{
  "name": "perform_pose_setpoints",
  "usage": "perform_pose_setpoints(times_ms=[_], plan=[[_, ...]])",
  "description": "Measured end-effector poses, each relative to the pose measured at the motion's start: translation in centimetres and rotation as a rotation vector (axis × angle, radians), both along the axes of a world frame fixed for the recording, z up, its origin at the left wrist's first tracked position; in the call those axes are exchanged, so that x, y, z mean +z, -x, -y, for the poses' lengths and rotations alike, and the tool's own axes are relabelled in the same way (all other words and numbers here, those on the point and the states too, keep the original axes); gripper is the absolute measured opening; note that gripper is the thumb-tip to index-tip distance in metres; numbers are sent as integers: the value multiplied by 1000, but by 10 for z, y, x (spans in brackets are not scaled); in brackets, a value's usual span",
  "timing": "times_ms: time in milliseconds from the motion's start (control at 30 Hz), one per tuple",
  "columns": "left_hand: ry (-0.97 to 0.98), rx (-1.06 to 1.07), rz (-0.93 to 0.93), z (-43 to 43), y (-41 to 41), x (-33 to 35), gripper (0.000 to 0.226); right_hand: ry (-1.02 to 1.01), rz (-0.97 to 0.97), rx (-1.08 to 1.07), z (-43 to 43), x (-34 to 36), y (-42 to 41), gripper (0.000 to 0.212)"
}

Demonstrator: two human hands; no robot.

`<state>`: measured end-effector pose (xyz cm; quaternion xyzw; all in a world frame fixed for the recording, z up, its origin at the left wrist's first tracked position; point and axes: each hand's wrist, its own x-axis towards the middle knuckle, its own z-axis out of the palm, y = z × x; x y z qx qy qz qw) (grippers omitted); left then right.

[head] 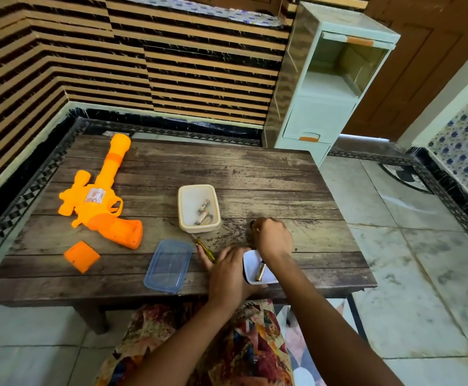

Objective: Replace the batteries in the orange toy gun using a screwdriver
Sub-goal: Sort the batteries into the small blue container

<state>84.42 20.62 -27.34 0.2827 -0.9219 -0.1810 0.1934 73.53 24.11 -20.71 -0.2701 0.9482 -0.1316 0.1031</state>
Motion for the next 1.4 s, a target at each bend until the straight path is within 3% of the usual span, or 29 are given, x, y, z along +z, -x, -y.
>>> perform_pose_setpoints(times_ms=[200, 400, 633, 1000, 1400], plan=[[-13, -6, 3, 0, 0, 0, 73, 9, -19, -7, 6, -5, 0, 16], [-15, -7, 23, 1, 0, 1, 73, 102, 169, -43, 9, -7, 7, 20], [-61, -31, -43, 1, -2, -1, 69, 541, 318, -194, -28, 19, 12, 27], [-103, -42, -36, -2, -3, 3, 78, -88, 129, -167, -52, 0, -25, 26], [-123, -50, -13, -2, -4, 7, 80, 82, 220, -139, -41, -10, -35, 20]])
